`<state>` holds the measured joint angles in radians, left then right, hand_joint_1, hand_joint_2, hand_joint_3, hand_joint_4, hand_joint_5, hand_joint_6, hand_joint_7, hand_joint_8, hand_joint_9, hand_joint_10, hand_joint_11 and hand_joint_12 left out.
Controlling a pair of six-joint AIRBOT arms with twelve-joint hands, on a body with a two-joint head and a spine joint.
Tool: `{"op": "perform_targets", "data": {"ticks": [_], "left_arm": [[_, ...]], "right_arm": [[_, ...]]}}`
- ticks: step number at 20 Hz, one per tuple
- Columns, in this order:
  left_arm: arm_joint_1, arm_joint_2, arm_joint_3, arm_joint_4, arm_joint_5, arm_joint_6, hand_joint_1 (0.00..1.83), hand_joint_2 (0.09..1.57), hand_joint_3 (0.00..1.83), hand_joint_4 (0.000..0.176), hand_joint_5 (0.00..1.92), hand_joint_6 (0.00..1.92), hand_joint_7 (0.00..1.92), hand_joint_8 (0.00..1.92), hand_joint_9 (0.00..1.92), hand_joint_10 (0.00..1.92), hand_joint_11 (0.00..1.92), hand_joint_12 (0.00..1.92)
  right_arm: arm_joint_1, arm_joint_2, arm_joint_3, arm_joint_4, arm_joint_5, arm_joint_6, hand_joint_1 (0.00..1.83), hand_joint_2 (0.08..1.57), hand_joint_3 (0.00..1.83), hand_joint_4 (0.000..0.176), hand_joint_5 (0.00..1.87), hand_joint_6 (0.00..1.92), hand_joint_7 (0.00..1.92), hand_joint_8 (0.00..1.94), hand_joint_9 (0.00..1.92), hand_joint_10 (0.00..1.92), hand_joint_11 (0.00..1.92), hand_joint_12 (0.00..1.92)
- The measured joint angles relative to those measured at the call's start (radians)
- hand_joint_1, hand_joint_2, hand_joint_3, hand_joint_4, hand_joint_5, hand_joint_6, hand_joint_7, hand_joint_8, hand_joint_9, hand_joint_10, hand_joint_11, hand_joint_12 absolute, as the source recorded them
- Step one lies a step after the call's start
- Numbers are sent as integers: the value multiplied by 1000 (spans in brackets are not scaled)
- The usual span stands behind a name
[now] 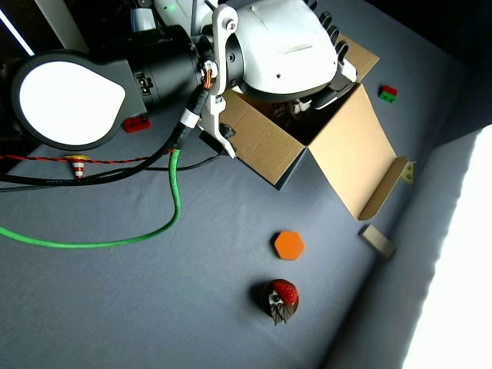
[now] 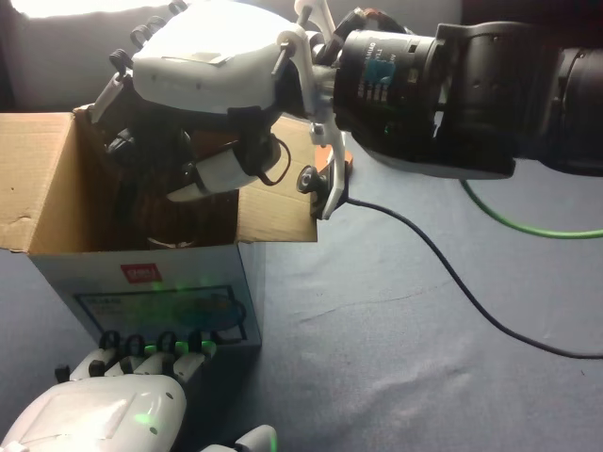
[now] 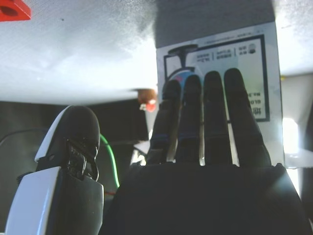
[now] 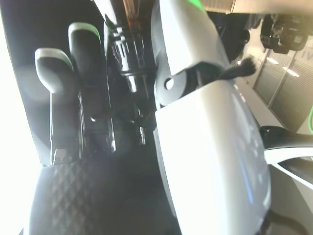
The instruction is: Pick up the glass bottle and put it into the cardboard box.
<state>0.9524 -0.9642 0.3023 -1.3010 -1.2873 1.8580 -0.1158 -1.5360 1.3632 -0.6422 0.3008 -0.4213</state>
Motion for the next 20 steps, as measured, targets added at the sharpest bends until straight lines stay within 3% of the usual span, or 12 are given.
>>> {"op": "perform_targets", "data": {"ticks": [4, 20], "left_arm": [[0, 0, 0, 0, 1, -1, 0, 1262, 2, 0, 153, 1, 193, 1, 184, 1, 0, 637], [2, 0, 8, 37, 16, -25, 0, 1265, 2, 0, 153, 0, 194, 1, 183, 0, 0, 640]], "right_arm": [[-1, -14, 0, 94, -31, -135, 1200, 1155, 3, 13, 863, 1195, 955, 1112, 816, 1454, 570, 1881], [-8, -29, 0, 115, -67, -185, 1201, 1156, 4, 9, 857, 1198, 956, 1118, 816, 1455, 575, 1882]]}}
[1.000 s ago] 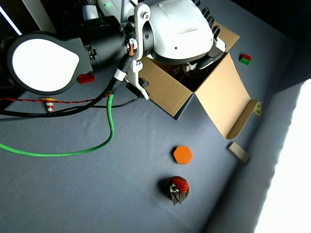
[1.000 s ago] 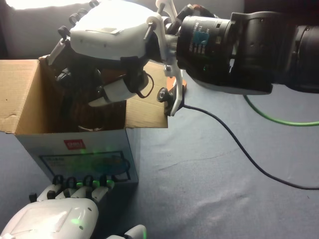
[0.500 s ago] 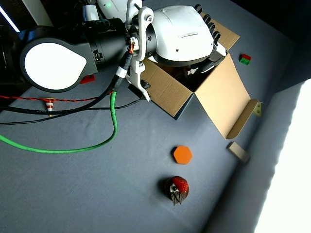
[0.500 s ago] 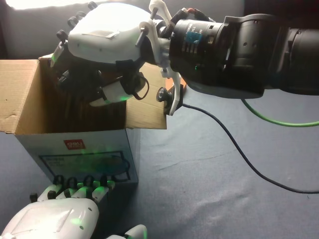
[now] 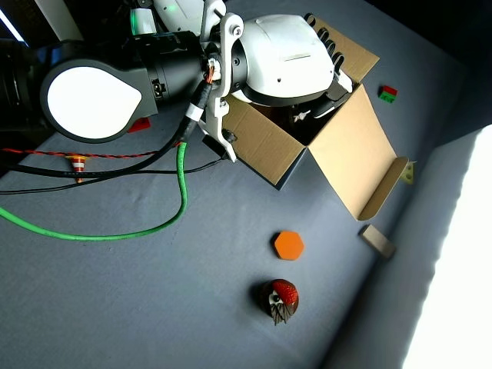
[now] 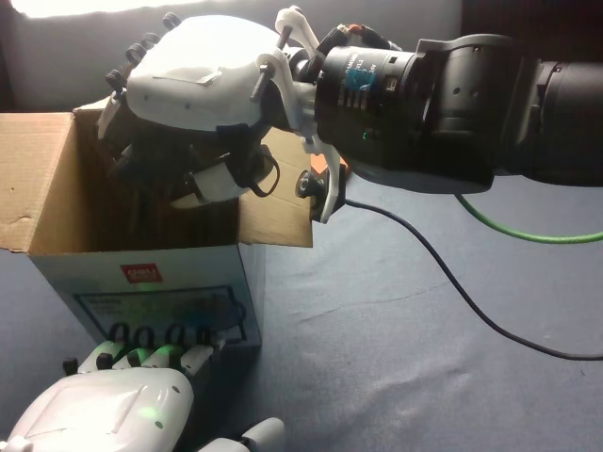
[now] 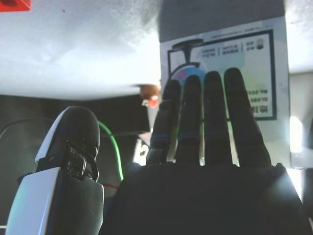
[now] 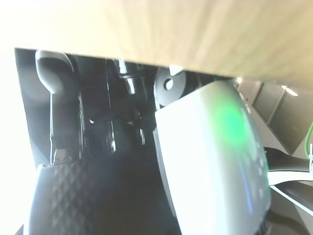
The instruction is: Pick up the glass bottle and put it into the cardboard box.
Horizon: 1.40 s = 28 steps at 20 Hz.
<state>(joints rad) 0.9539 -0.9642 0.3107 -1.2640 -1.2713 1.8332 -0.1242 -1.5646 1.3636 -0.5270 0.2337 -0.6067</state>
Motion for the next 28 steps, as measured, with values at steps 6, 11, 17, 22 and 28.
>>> {"op": "perform_targets", "data": {"ticks": [6, 11, 17, 22, 28], "left_arm": [[1, 6, 0, 6, 3, -3, 0, 1266, 2, 0, 153, 0, 194, 0, 182, 0, 0, 640], [0, 10, -13, 3, 6, -11, 0, 1264, 1, 0, 158, 2, 194, 0, 183, 0, 0, 640], [-57, 51, -54, -66, 3, 1, 0, 1264, 1, 0, 158, 2, 194, 0, 183, 0, 0, 640], [-188, 71, -109, -240, -8, 106, 0, 1264, 1, 0, 158, 1, 194, 0, 182, 0, 0, 639], [-431, 71, -163, -465, -85, 274, 0, 1262, 0, 0, 157, 1, 193, 0, 183, 0, 0, 639]], "right_arm": [[0, 5, 0, 0, -3, 7, 1156, 1236, 8, 0, 670, 1435, 834, 1284, 698, 1422, 481, 1881], [0, 28, -10, 0, -10, 9, 915, 1123, 0, 0, 238, 808, 419, 504, 223, 968, 12, 1675], [30, 82, -59, 0, -40, 24, 884, 1033, 0, 0, 55, 594, 293, 203, 37, 756, 0, 1214], [86, 321, -267, 114, -149, 73, 868, 1002, 0, 0, 51, 529, 289, 115, 13, 700, 0, 1092], [140, 566, -470, 254, -410, 146, 857, 988, 0, 0, 50, 439, 274, 29, 2, 604, 0, 916]]}}
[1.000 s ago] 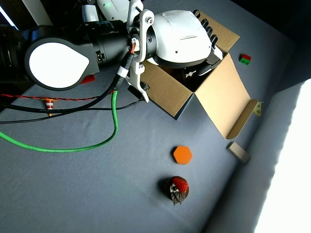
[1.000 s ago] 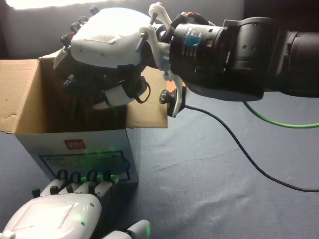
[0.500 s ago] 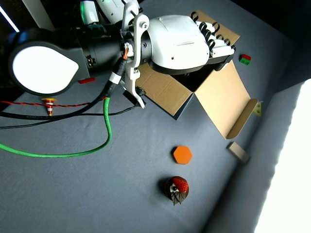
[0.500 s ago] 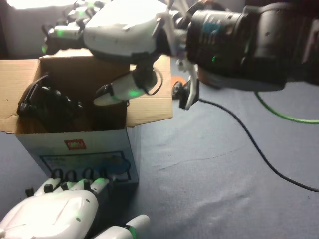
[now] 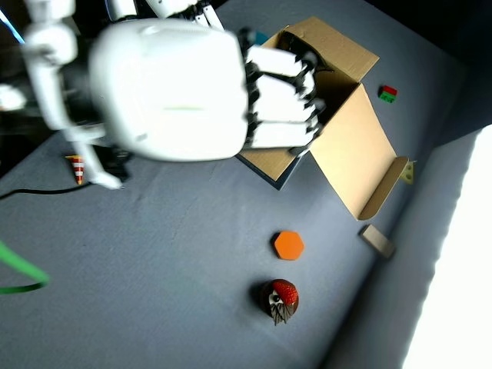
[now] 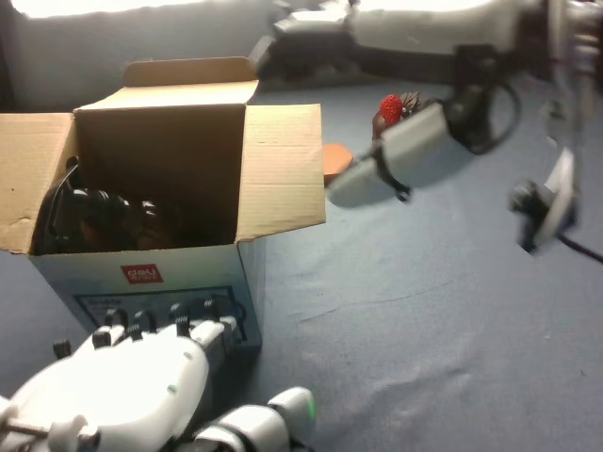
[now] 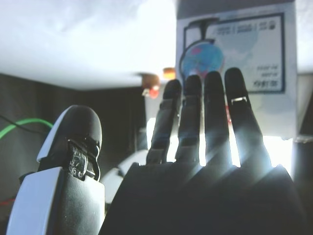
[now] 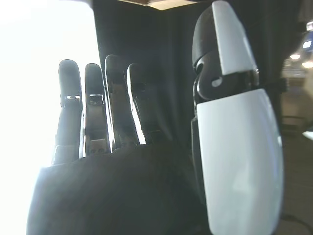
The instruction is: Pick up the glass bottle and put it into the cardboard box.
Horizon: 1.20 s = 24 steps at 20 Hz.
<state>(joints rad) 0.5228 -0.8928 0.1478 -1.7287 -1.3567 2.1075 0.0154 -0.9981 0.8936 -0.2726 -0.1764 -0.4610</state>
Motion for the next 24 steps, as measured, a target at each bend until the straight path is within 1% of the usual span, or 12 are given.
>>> {"op": "perform_targets", "data": {"ticks": [1, 2, 4, 8, 10, 12, 13, 15, 18, 21, 23, 24], "left_arm": [[-48, 0, -3, -41, -15, 38, 0, 1261, 0, 0, 157, 1, 193, 0, 183, 0, 0, 639], [-119, -1, -5, -91, -42, 92, 0, 1263, 0, 0, 157, 1, 193, 0, 184, 0, 0, 639], [-223, -3, -5, -144, -77, 141, 0, 1265, 1, 0, 162, 3, 200, 3, 184, 0, 0, 639], [-369, -9, 9, -255, -126, 280, 0, 1266, 1, 0, 164, 3, 203, 3, 185, 1, 0, 640], [-404, -9, 18, -263, -129, 301, 0, 1265, 1, 0, 164, 3, 204, 3, 185, 1, 0, 640], [-428, -9, 26, -268, -136, 311, 0, 1265, 1, 0, 164, 3, 204, 3, 186, 1, 0, 641], [-452, -9, 26, -289, -149, 330, 0, 1264, 0, 0, 165, 3, 204, 3, 186, 1, 0, 641], [-475, -9, 29, -299, -158, 356, 0, 1264, 0, 0, 165, 2, 204, 3, 185, 1, 0, 642], [-481, -8, 29, -314, -163, 357, 0, 1264, 0, 0, 170, 4, 204, 2, 185, 1, 0, 642], [-481, 0, 22, -322, -175, 357, 0, 1264, 0, 0, 187, 10, 211, 5, 187, 1, 0, 643], [-496, 5, 22, -325, -180, 360, 0, 1269, 1, 0, 279, 19, 295, 10, 226, 7, 0, 666], [-509, 6, 22, -322, -185, 366, 0, 1279, 3, 0, 373, 38, 374, 22, 266, 16, 0, 733]], "right_arm": [[0, 26, -23, 2, -52, 17, 857, 988, 0, 0, 50, 437, 273, 28, 2, 603, 0, 913], [-1, 53, -50, 3, -136, 18, 858, 988, 0, 0, 50, 435, 274, 27, 2, 601, 0, 911], [12, 102, -95, 3, -279, 44, 859, 987, 0, 0, 52, 432, 267, 23, 3, 600, 0, 908], [8, 192, -185, 5, -377, 107, 844, 980, 0, 0, 55, 427, 268, 21, 4, 599, 0, 907], [-1, 196, -206, -27, -391, 145, 840, 978, 0, 0, 55, 426, 268, 21, 4, 598, 0, 906], [0, 192, -215, -124, -392, 239, 835, 976, 0, 0, 59, 425, 268, 20, 4, 597, 0, 905], [7, 191, -215, -211, -389, 308, 835, 976, 0, 0, 60, 425, 268, 19, 4, 597, 0, 905], [22, 192, -215, -302, -388, 373, 836, 976, 0, 0, 61, 424, 268, 19, 4, 597, 0, 904], [30, 193, -232, -303, -383, 363, 822, 970, 0, 0, 67, 424, 267, 17, 5, 596, 0, 904], [30, 190, -245, -296, -366, 333, 719, 1006, 0, 0, 77, 423, 273, 17, 15, 599, 0, 914], [32, 192, -245, -298, -362, 331, 616, 1052, 10, 0, 135, 455, 357, 44, 63, 663, 0, 1014], [32, 193, -245, -299, -364, 330, 545, 1081, 17, 0, 180, 564, 420, 69, 92, 774, 0, 1163]]}}
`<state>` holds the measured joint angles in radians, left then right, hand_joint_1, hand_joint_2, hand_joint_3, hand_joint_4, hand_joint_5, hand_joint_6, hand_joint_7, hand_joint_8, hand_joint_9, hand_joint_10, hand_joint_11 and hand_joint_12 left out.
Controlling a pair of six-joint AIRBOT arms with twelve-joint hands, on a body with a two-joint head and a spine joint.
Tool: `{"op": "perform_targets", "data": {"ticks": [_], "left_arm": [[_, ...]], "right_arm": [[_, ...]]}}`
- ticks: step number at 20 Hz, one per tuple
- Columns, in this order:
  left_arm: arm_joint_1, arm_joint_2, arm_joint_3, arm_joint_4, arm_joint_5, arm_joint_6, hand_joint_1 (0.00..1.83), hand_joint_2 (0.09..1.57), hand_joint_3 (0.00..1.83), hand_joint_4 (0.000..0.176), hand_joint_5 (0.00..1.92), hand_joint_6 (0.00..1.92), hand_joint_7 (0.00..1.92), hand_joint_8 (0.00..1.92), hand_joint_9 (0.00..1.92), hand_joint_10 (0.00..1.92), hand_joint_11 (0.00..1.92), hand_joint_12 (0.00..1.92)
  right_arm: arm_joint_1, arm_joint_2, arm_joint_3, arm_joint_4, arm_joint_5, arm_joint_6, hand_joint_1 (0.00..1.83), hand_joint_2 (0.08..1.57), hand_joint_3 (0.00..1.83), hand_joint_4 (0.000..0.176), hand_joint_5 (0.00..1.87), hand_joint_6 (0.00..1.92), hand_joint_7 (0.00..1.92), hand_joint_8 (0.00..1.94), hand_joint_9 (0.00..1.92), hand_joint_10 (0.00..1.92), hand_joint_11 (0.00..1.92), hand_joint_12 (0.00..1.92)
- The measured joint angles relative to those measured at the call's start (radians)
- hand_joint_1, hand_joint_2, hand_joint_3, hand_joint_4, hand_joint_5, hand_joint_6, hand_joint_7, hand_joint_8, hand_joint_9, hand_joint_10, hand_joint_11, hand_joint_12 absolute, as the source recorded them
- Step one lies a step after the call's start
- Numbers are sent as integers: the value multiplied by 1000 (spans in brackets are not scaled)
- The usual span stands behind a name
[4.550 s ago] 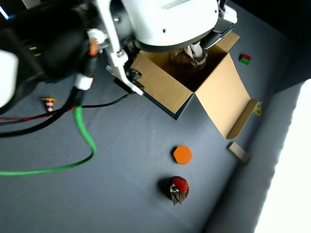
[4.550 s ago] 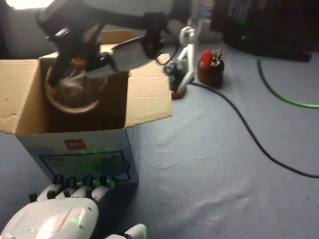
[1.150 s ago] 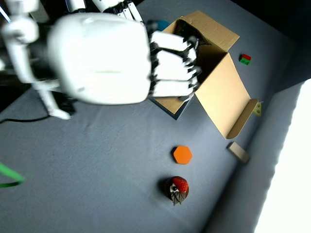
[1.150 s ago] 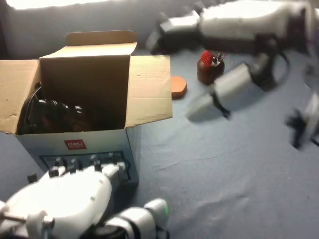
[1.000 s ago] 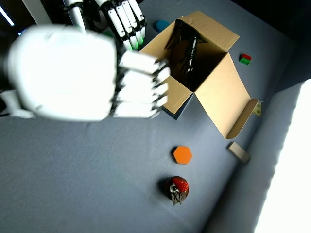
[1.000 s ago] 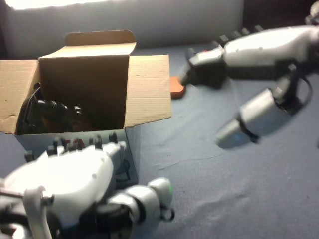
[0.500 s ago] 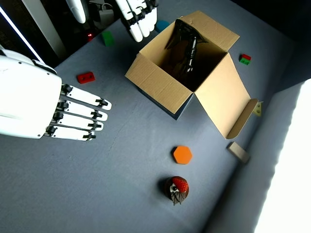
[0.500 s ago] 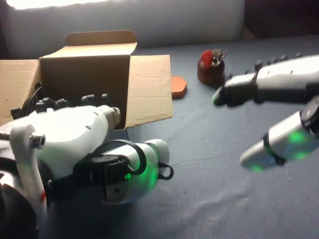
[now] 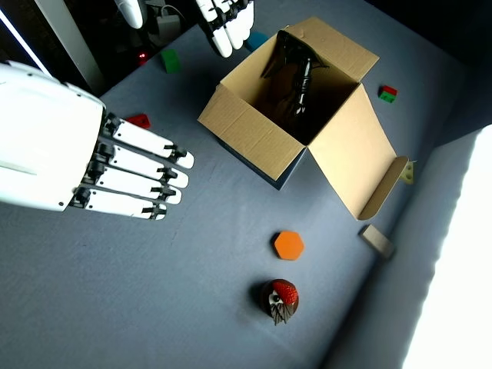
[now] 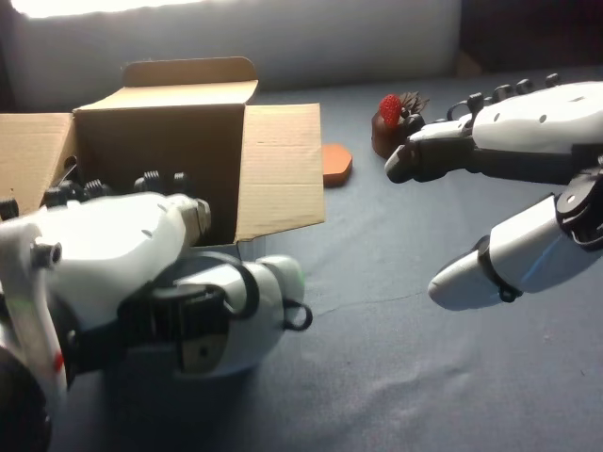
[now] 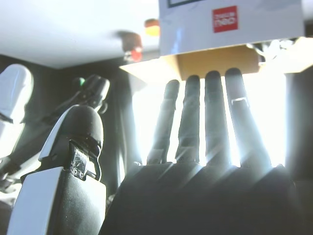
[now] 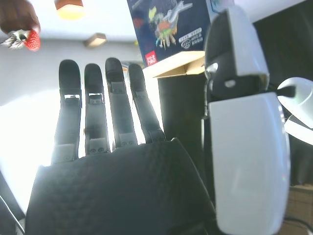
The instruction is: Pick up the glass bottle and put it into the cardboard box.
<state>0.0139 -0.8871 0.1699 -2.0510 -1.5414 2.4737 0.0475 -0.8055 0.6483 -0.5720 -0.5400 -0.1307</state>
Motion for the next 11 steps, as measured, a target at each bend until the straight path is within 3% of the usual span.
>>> {"op": "perform_targets", "data": {"ticks": [2, 3, 5, 10, 11], "left_arm": [[-20, 1, 0, 7, -10, 0, 0, 1289, 2, 0, 522, 45, 529, 24, 383, 27, 0, 868], [-25, 1, 0, 4, -17, -1, 11, 1293, 1, 0, 583, 46, 634, 29, 476, 32, 0, 983], [-26, 1, -8, -5, -26, 1, 32, 1300, 1, 0, 634, 48, 727, 36, 560, 34, 12, 1095], [-51, 21, -10, -10, -38, 22, 52, 1306, 2, 0, 686, 78, 798, 67, 654, 63, 88, 1141], [-51, 24, -10, -11, -38, 22, 38, 1318, 0, 0, 581, 477, 713, 419, 680, 301, 191, 1228]], "right_arm": [[0, 0, -1, -1, -5, -3, 447, 1130, 24, 0, 270, 867, 542, 181, 151, 988, 0, 1411], [0, 0, -5, -1, -5, -5, 436, 1147, 21, 0, 354, 1010, 555, 447, 233, 1119, 0, 1610], [0, 0, -9, 3, -4, -5, 419, 1168, 20, 0, 416, 1128, 500, 859, 323, 1267, 0, 1775], [0, 0, -9, 0, -11, -5, 414, 1191, 18, 0, 472, 1341, 519, 1066, 405, 1413, 163, 1897], [0, 0, -9, 0, -11, -5, 414, 1193, 17, 0, 524, 1419, 574, 1214, 469, 1548, 243, 1916]]}}
